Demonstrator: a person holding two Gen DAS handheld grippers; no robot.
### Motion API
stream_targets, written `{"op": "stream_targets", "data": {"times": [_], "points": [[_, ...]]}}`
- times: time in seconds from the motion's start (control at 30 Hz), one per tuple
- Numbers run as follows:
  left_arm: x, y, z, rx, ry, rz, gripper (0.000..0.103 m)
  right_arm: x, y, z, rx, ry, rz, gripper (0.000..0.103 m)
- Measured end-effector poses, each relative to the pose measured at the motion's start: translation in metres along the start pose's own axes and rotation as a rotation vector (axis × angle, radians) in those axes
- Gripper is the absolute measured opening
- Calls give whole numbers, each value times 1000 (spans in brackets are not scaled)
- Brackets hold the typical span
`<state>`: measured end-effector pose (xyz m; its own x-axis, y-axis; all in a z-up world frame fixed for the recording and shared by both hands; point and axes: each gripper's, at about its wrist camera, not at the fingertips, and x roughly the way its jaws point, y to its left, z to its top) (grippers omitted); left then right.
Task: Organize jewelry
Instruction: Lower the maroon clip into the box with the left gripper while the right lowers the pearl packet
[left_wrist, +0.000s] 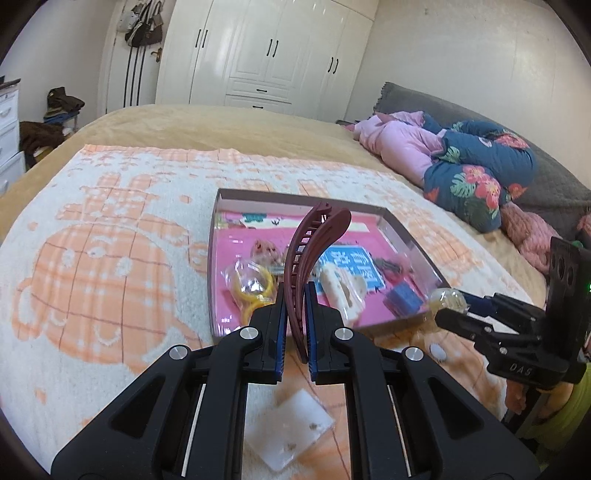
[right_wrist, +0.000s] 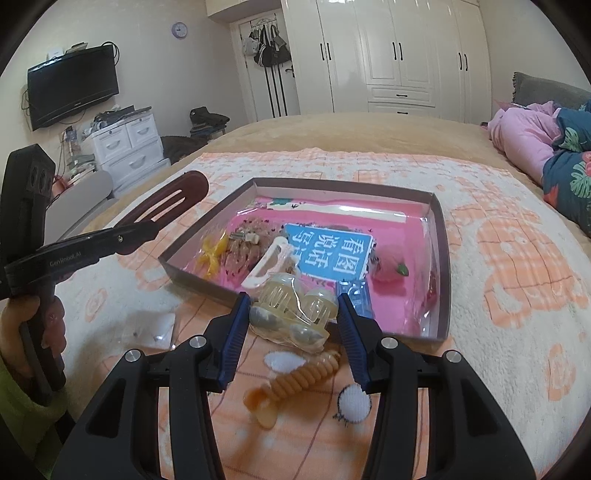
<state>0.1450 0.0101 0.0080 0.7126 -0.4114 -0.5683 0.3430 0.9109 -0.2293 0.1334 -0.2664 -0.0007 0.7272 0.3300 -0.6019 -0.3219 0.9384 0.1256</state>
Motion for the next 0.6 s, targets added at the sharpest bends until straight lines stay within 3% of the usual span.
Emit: {"op": "stream_targets", "data": {"times": [0.37, 0.6], "points": [[28, -10, 22, 19, 2, -20, 4, 13, -17, 19, 13, -29, -51, 46], [59, -20, 28, 25, 50, -47, 4, 25, -33, 25, 26, -30, -96, 46]]}}
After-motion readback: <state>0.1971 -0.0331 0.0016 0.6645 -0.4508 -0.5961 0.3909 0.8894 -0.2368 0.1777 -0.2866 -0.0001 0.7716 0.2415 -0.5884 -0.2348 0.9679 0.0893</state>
